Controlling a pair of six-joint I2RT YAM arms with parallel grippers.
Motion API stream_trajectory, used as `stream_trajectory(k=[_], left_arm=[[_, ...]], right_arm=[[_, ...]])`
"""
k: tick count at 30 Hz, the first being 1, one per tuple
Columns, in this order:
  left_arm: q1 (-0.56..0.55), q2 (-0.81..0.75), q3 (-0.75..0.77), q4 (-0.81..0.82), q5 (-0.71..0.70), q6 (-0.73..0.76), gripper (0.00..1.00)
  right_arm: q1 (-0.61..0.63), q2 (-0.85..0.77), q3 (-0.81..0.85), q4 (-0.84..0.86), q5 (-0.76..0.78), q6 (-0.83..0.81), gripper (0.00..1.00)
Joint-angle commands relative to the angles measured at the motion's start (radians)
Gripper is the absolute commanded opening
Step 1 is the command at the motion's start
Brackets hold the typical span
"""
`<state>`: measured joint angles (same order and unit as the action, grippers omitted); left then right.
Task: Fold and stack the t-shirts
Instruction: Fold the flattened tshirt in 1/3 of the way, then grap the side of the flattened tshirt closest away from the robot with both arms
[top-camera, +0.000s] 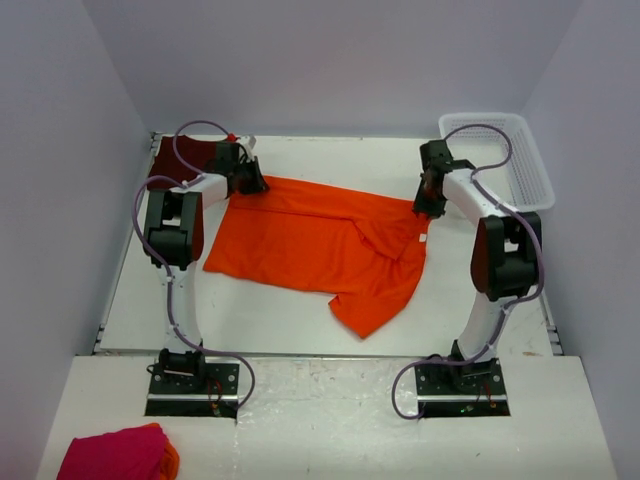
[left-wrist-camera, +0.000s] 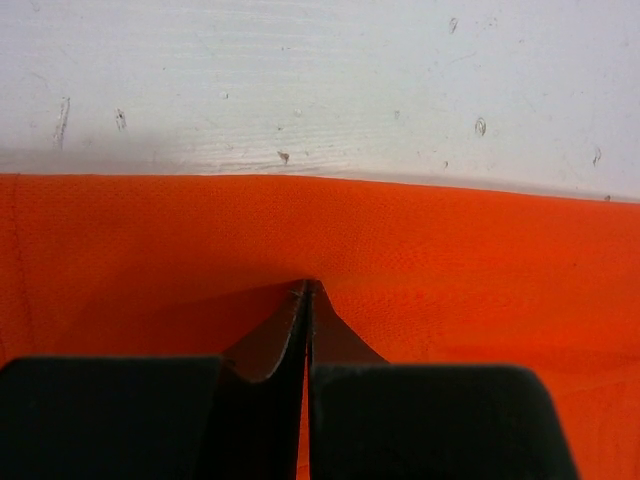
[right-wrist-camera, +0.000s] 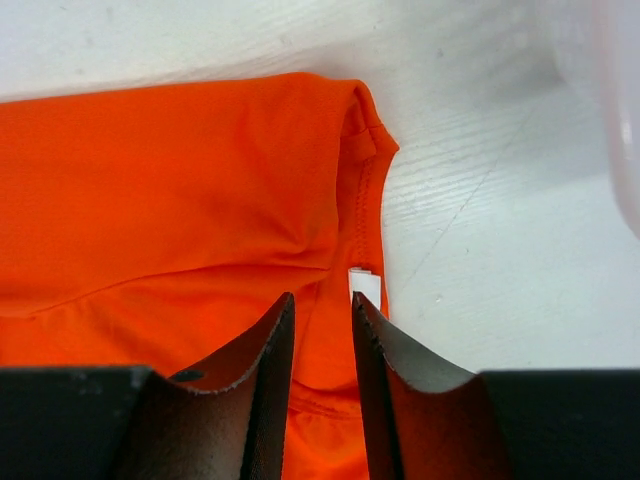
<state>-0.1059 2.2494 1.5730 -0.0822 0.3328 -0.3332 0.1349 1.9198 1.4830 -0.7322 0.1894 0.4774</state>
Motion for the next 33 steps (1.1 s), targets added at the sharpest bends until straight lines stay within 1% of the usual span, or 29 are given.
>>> stream_trajectory(k=[1,4,5,7,8,9,11,12,13,15,19,20,21,23,24,25,27,29,30,31,32,33], left_arm=[[-0.024,-0.042,-0.056,-0.065,-0.058,-0.015,0.0],[-0.054,-0.088,-0.088,-0.064,-0.101,-0.027,0.0],[-0.063,-0.114,-0.099,-0.064,-0.127,-0.027,0.0],[-0.095,-0.142,-0.103,-0.068,-0.147,-0.029,0.0],[-0.113,-0.171,-0.105,-0.073,-0.17,-0.03,0.0],[-0.121,-0.184,-0.103,-0.085,-0.181,-0.03,0.0],[-0.139,-0.224,-0.088,-0.111,-0.233,-0.026,0.0],[-0.156,-0.235,-0.079,-0.129,-0.257,-0.023,0.0],[-0.164,-0.257,-0.062,-0.172,-0.317,-0.02,0.0],[-0.181,-0.278,-0.053,-0.218,-0.383,-0.02,0.0],[-0.181,-0.306,-0.041,-0.292,-0.512,-0.056,0.0],[-0.181,-0.326,-0.059,-0.294,-0.517,-0.062,0.0],[-0.181,-0.338,-0.071,-0.275,-0.509,-0.066,0.0],[-0.181,-0.367,-0.12,-0.239,-0.402,-0.064,0.0],[-0.181,-0.372,-0.137,-0.19,-0.352,-0.063,0.0],[-0.183,-0.373,-0.16,-0.171,-0.24,-0.064,0.0],[-0.184,-0.366,-0.174,-0.146,-0.171,-0.081,0.0],[-0.186,-0.372,-0.218,-0.136,-0.158,-0.124,0.0],[-0.186,-0.382,-0.241,-0.114,-0.166,-0.141,0.0],[-0.186,-0.413,-0.293,-0.099,-0.181,-0.167,0.0],[-0.186,-0.433,-0.321,-0.071,-0.19,-0.176,0.0],[-0.186,-0.451,-0.344,-0.067,-0.208,-0.196,0.0]], right_arm=[[0.015,-0.114,-0.019,0.04,0.061,-0.023,0.31],[0.038,-0.149,-0.049,0.062,-0.005,-0.046,0.34],[0.063,-0.151,-0.056,0.073,-0.028,-0.054,0.34],[0.087,-0.136,-0.064,0.089,-0.079,-0.059,0.33],[0.094,-0.125,-0.061,0.097,-0.141,-0.057,0.28],[0.097,-0.107,-0.059,0.102,-0.168,-0.053,0.0],[0.109,-0.097,-0.064,0.125,-0.194,-0.036,0.0],[0.112,-0.094,-0.075,0.134,-0.233,-0.031,0.0],[0.115,-0.093,-0.081,0.145,-0.24,-0.02,0.0],[0.118,-0.088,-0.084,0.149,-0.255,-0.017,0.0],[0.129,-0.074,-0.079,0.137,-0.243,-0.031,0.0],[0.129,-0.085,-0.09,0.14,-0.237,-0.026,0.0],[0.129,-0.091,-0.099,0.146,-0.231,-0.023,0.0],[0.129,-0.107,-0.119,0.155,-0.228,-0.017,0.0],[0.129,-0.108,-0.125,0.157,-0.226,-0.013,0.0],[0.129,-0.107,-0.13,0.157,-0.234,-0.013,0.0],[0.135,-0.108,-0.147,0.157,-0.245,-0.013,0.0],[0.15,-0.125,-0.186,0.171,-0.246,-0.016,0.0],[0.164,-0.163,-0.208,0.178,-0.239,-0.019,0.0],[0.199,-0.191,-0.233,0.188,-0.226,-0.019,0.0],[0.221,-0.221,-0.294,0.215,-0.197,-0.016,0.0],[0.264,-0.295,-0.328,0.23,-0.191,-0.013,0.09]])
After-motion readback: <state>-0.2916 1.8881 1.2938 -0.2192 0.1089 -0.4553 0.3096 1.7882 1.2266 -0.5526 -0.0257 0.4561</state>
